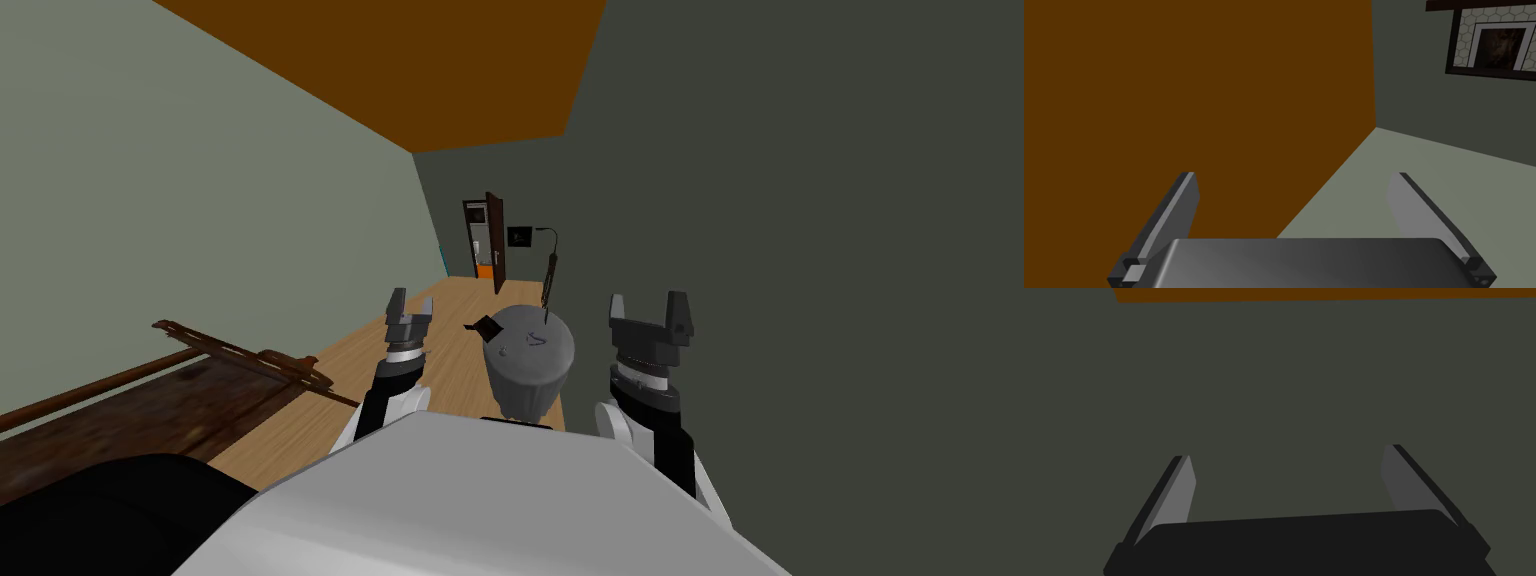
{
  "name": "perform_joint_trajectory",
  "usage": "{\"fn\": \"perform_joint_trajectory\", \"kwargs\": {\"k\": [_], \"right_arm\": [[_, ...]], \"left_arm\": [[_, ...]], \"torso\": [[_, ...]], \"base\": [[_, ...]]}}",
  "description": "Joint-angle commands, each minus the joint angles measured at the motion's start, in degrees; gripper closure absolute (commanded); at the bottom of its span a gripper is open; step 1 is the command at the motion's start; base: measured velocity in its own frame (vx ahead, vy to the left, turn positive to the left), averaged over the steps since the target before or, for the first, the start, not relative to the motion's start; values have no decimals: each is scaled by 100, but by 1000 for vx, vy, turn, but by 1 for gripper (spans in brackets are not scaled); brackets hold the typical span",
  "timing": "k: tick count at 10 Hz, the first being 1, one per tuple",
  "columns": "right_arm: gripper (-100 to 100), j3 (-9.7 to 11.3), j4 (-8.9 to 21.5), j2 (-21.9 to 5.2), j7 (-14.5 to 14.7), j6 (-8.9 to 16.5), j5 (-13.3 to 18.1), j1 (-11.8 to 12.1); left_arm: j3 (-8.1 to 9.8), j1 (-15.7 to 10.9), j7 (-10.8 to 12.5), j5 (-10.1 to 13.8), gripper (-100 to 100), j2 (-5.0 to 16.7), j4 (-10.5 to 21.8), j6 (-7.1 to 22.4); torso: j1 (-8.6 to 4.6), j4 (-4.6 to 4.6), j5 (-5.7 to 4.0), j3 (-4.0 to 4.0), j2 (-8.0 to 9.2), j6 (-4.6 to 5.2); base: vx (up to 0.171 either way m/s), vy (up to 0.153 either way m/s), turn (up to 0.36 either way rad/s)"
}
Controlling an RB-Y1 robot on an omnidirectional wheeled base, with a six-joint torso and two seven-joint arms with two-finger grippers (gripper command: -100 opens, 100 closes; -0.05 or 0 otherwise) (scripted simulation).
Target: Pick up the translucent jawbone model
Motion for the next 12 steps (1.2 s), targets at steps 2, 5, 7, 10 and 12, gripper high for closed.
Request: {"fn": "perform_joint_trajectory", "kwargs": {"k": [2, 5, 7, 10, 12], "right_arm": [[-100, 43, 127, -319, -63, -5, 122, 9], [-100, 147, 444, -844, -196, -8, 429, 28], [-100, 244, 751, -1223, -302, -5, 727, 40], [-100, 358, 1124, -1697, -406, 8, 1092, 51], [-100, 420, 1334, -2025, -453, 19, 1297, 55]], "left_arm": [[0, 0, 0, 0, 0, 0, 0, 0], [-1, 0, 0, 0, 0, 0, 0, 0], [-1, 0, 0, 0, 0, -1, 0, 0], [-1, 0, 0, 0, 0, 0, 0, 0], [0, 0, 0, 0, 0, 0, 0, 0]], "torso": [[2, 0, 0, 0, 0, -1], [17, 0, 4, 0, 0, -2], [24, 0, 5, 1, 3, -1], [16, 0, 4, 1, 1, -1], [18, 1, 5, 2, 4, 1]], "base": [[-2, 17, 35], [-5, 50, 75], [-4, 70, 105], [-5, 49, 96], [-10, 58, 85]]}}
